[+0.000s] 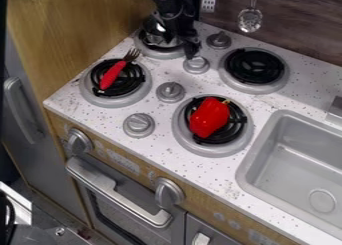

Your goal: Move the silver pot from the upper left burner to the upper right burner

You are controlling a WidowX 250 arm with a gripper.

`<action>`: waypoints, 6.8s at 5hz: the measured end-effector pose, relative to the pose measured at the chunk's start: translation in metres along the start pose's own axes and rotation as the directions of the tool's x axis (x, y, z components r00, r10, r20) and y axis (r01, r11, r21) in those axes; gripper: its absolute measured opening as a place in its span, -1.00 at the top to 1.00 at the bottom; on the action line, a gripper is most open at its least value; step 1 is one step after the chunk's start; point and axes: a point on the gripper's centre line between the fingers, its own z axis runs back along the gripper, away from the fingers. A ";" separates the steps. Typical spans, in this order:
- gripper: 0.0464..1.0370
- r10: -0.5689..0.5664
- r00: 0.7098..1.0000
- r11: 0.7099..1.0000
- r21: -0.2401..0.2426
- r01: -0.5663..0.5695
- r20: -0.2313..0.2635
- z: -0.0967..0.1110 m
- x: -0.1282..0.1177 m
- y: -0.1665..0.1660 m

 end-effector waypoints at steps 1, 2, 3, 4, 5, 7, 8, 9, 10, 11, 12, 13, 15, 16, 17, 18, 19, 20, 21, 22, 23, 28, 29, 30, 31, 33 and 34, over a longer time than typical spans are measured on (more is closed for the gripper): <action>-0.92 0.025 1.000 0.998 0.052 -0.026 0.018 -0.007 0.015 0.016; -0.92 0.057 0.998 0.997 0.053 -0.059 0.030 -0.020 0.014 0.022; -0.92 0.056 0.998 0.997 0.052 -0.056 0.003 -0.039 0.010 0.026; -0.92 0.059 0.998 0.996 0.065 -0.061 0.026 -0.051 0.019 0.032; -0.92 0.046 0.999 0.997 0.063 -0.047 0.014 -0.065 0.017 0.028; -0.92 0.037 0.999 0.996 0.085 -0.036 -0.005 -0.072 0.015 0.027; -0.92 0.035 0.999 0.995 0.097 -0.037 0.028 -0.063 0.014 0.026; -0.92 0.027 0.998 0.993 0.115 -0.034 0.060 -0.053 0.024 0.030; -0.92 0.036 0.995 0.991 0.127 -0.048 0.097 -0.048 0.037 0.037; -0.92 0.042 0.984 0.988 0.141 -0.066 0.172 -0.046 0.059 0.045; -0.92 0.027 0.987 0.987 0.150 -0.051 0.160 -0.058 0.059 0.047; -0.92 0.035 0.991 0.990 0.132 -0.053 0.132 -0.070 0.061 0.048; -0.84 0.046 0.999 0.996 0.082 -0.047 0.008 -0.089 0.042 0.035; -0.31 0.039 0.999 0.996 0.078 -0.040 0.016 -0.091 0.042 0.029; 0.20 0.013 1.000 0.998 0.067 -0.014 0.005 -0.086 0.040 0.023; 0.72 0.009 1.000 0.999 0.052 -0.009 0.013 -0.079 0.037 0.018; 0.92 -0.092 0.995 0.996 -0.011 0.092 0.033 -0.070 0.042 -0.010; 0.93 -0.183 0.979 0.981 -0.057 0.188 0.091 -0.048 0.062 -0.052; 0.93 -0.293 0.951 0.947 -0.111 0.303 0.094 -0.044 0.071 -0.100; 0.93 -0.359 0.927 0.924 -0.097 0.369 0.112 -0.035 0.089 -0.123; 0.93 -0.372 0.922 0.917 -0.114 0.383 0.102 -0.038 0.088 -0.146; -0.01 -0.311 0.950 0.929 -0.210 0.306 0.012 -0.047 0.050 -0.173; -0.65 -0.333 0.943 0.923 -0.201 0.329 0.018 -0.017 0.067 -0.189; -0.95 -0.342 0.935 0.920 -0.231 0.315 -0.088 0.018 0.066 -0.205; -0.94 -0.292 0.916 0.940 -0.258 0.222 -0.276 0.038 0.036 -0.210; -0.93 -0.132 0.913 0.962 -0.274 0.024 -0.386 0.075 -0.006 -0.226; -0.93 -0.101 0.928 0.957 -0.290 -0.007 -0.358 0.085 -0.009 -0.229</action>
